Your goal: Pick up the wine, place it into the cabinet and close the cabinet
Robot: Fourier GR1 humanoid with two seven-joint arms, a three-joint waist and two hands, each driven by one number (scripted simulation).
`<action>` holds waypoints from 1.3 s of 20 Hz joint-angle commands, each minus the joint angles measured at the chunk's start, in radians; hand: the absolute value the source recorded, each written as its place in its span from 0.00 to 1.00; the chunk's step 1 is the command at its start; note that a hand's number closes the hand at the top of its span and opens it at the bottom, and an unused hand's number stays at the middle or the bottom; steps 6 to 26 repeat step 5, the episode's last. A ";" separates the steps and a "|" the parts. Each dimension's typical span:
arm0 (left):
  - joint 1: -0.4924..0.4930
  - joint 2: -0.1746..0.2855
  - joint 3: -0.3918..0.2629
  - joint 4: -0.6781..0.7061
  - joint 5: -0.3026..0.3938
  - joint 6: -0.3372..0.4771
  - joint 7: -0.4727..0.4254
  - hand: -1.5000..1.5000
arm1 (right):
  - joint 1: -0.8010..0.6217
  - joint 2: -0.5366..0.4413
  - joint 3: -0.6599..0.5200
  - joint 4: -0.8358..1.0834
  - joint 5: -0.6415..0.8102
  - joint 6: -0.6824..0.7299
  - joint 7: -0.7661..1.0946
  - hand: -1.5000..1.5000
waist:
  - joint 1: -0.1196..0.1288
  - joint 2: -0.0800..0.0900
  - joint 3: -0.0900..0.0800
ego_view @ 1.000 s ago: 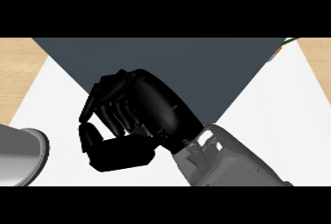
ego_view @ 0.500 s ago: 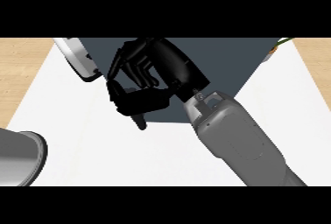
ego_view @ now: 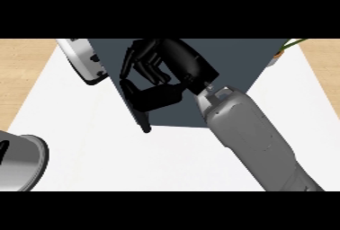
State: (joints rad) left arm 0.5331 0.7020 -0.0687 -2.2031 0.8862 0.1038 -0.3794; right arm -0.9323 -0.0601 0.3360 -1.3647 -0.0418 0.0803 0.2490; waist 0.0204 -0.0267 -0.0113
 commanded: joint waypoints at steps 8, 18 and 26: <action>-0.109 -0.058 -0.101 0.042 -0.073 0.077 0.014 0.00 | -0.049 -0.093 -0.133 0.177 0.026 -0.020 -0.049 1.00 | -0.017 0.048 0.011; -0.109 -0.058 -0.101 0.042 -0.073 0.077 0.014 0.00 | -0.049 -0.093 -0.133 0.177 0.026 -0.020 -0.049 1.00 | -0.017 0.048 0.011; -0.109 -0.058 -0.101 0.042 -0.073 0.077 0.014 0.00 | -0.049 -0.093 -0.133 0.177 0.026 -0.020 -0.049 1.00 | -0.017 0.048 0.011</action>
